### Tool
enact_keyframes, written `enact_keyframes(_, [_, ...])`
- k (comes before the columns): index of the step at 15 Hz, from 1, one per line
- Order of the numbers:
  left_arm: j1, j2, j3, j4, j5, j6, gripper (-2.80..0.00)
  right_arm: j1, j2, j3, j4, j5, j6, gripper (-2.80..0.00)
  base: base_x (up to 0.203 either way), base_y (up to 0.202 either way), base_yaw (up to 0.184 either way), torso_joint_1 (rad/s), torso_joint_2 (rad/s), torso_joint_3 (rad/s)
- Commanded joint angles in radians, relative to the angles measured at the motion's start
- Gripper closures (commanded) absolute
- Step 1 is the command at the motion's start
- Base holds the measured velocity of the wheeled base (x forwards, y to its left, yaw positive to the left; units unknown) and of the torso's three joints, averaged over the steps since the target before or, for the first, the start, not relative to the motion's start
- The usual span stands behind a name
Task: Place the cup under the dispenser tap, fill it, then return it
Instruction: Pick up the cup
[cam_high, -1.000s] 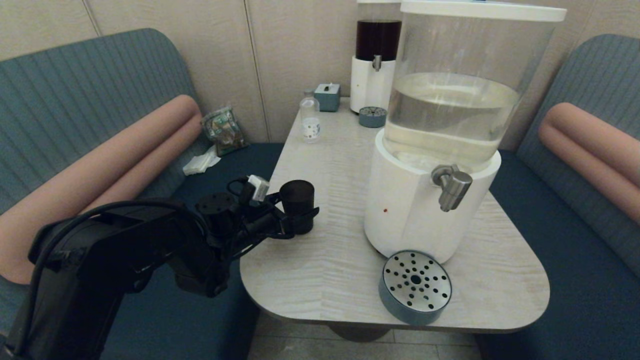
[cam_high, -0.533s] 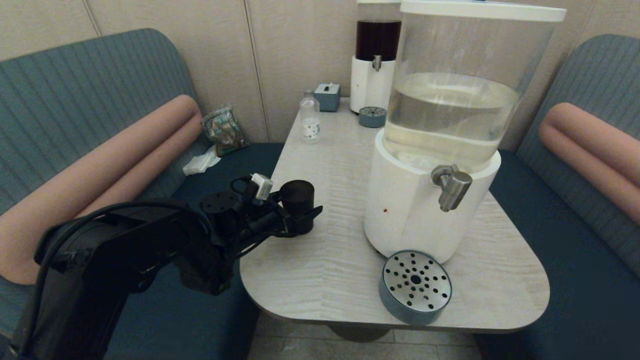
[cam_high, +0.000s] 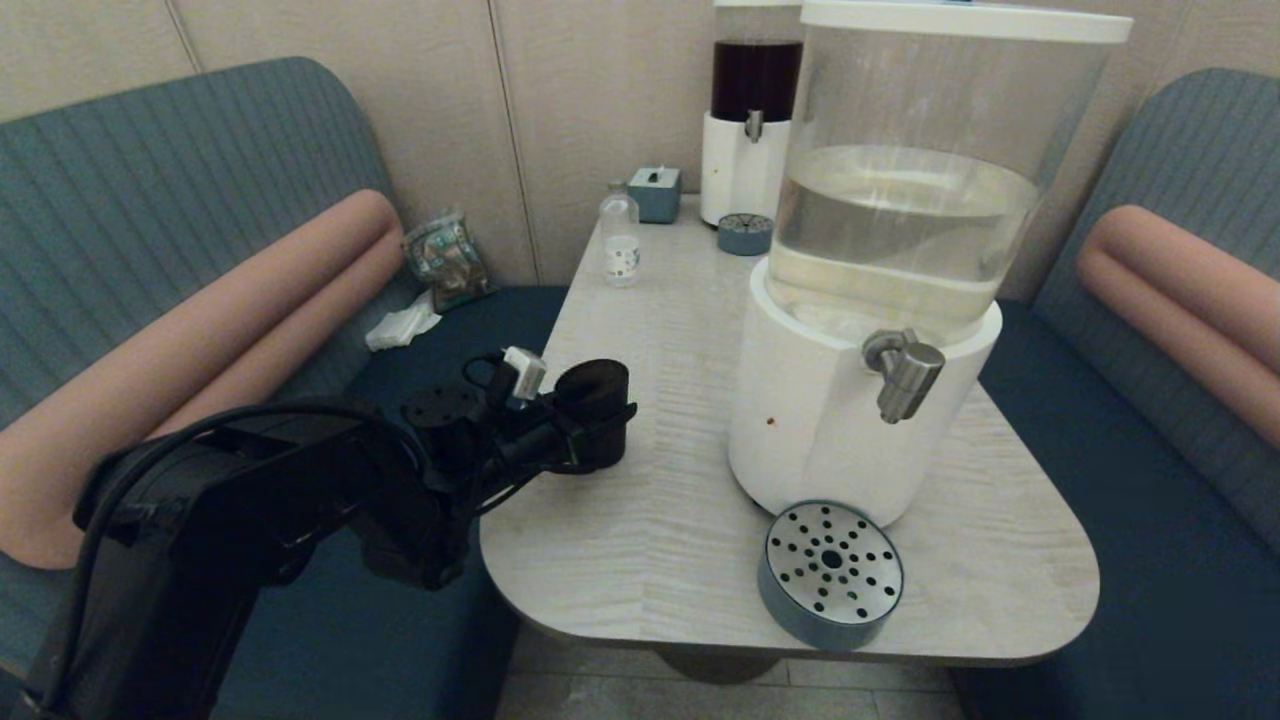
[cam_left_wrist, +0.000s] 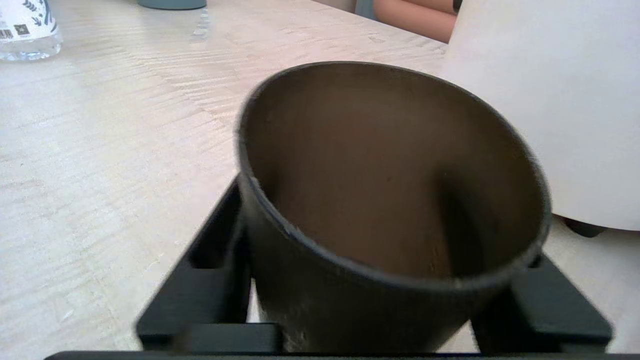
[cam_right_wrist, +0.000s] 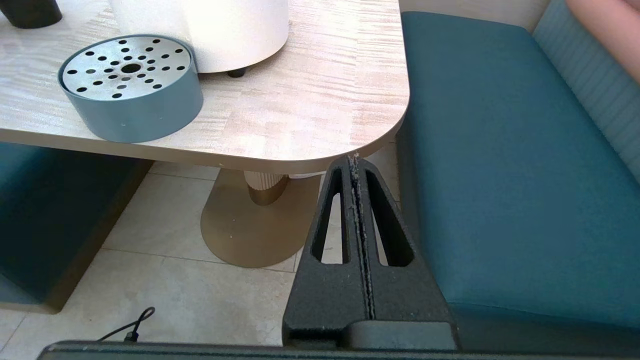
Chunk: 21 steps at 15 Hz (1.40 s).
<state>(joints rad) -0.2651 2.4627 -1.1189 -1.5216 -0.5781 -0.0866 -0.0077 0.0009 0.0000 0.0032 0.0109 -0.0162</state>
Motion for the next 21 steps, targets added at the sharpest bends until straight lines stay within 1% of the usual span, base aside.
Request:
enact_keyframes(1, [0.000, -0.008, 0.002, -0.008, -0.003, -0.001, 0.00, 0.000, 0.001, 0.000, 0.000, 0.000, -0.001, 0.00, 0.000, 0.000, 0.000, 0.000, 0.00, 0.000])
enact_keyframes(6, [-0.001, -0.029, 0.019, -0.008, -0.002, -0.001, 0.00, 0.000, 0.001, 0.002, 0.000, 0.000, -0.001, 0.00, 0.000, 0.000, 0.000, 0.000, 0.00, 0.000])
enact_keyframes(14, [0.000, -0.153, 0.147, -0.008, -0.003, -0.002, 0.00, 0.000, 0.001, 0.001, 0.000, 0.000, -0.001, 0.00, 0.000, 0.000, 0.000, 0.000, 0.00, 0.000])
enact_keyframes(21, [-0.004, -0.207, 0.188, -0.008, -0.003, -0.002, 0.00, 0.000, 0.001, 0.002, 0.000, 0.001, -0.001, 0.00, 0.000, 0.000, 0.000, 0.000, 0.00, 0.000])
